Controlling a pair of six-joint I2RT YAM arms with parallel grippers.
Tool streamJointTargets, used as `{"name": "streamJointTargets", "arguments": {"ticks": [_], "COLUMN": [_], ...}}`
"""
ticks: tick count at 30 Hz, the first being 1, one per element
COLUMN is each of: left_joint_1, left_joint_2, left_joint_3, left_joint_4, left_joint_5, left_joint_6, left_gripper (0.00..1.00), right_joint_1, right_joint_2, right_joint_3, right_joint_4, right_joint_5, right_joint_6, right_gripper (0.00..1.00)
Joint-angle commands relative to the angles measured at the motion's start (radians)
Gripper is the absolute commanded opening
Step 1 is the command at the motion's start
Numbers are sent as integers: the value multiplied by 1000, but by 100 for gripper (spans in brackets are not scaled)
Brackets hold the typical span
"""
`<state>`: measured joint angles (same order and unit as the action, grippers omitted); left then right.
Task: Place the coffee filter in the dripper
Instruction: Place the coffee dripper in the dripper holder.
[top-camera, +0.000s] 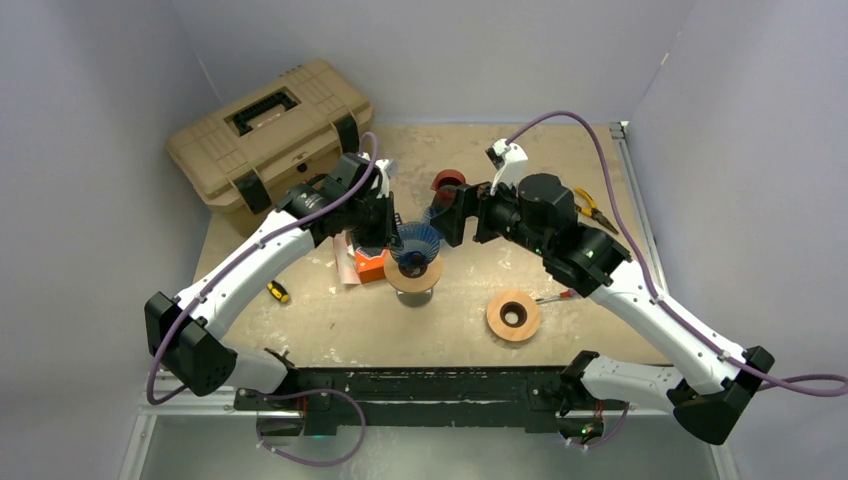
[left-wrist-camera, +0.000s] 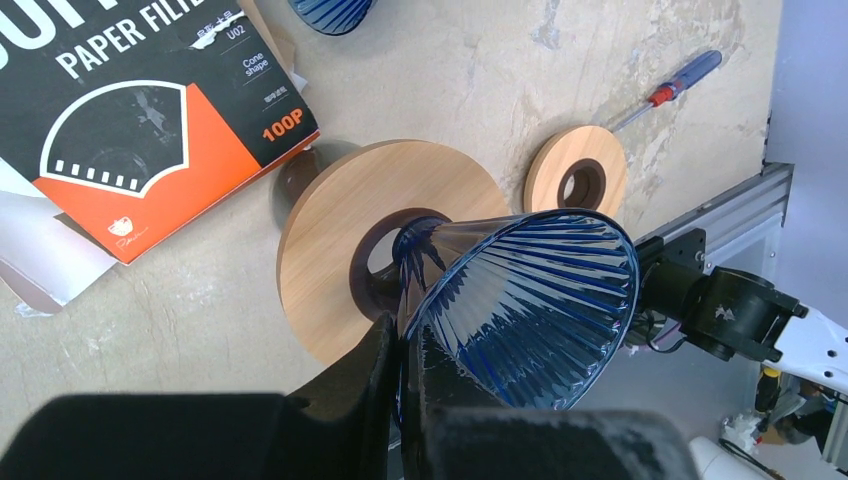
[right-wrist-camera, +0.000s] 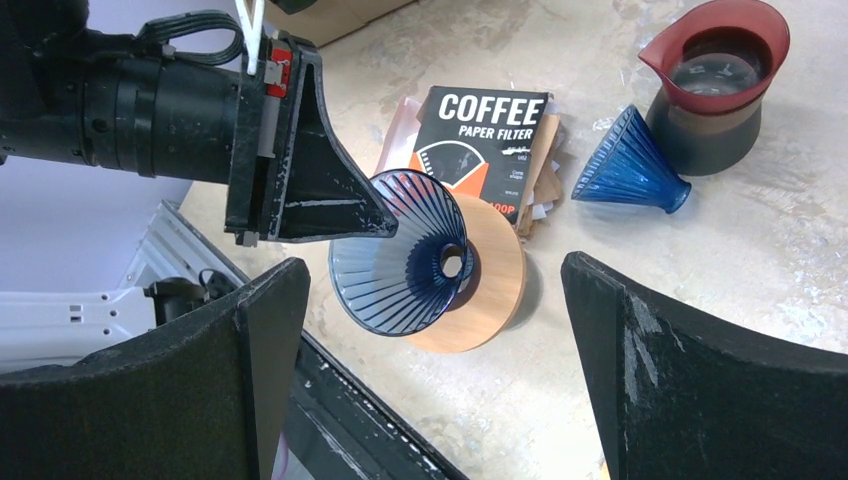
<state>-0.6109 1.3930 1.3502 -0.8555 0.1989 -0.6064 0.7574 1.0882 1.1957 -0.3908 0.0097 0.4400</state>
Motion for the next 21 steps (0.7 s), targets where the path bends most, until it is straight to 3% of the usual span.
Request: {"name": "streamJointTargets", "arguments": {"ticks": [1, 21], "left_joint_1": [-1, -1], "left_joint_2": [-3, -38], "left_joint_3": [41, 20], "left_joint_4": [-5, -10], "left_joint_5": [-9, -8], "left_joint_6": [19, 23], "left_gripper": [0, 0], "right_joint_1": [0, 0], "right_joint_2": [-7, 18], "right_joint_3": [-10, -16], "right_joint_4": [30, 48], "right_joint_5": [20, 21], "right_joint_6": [-20, -20], "right_gripper": [99, 99]}}
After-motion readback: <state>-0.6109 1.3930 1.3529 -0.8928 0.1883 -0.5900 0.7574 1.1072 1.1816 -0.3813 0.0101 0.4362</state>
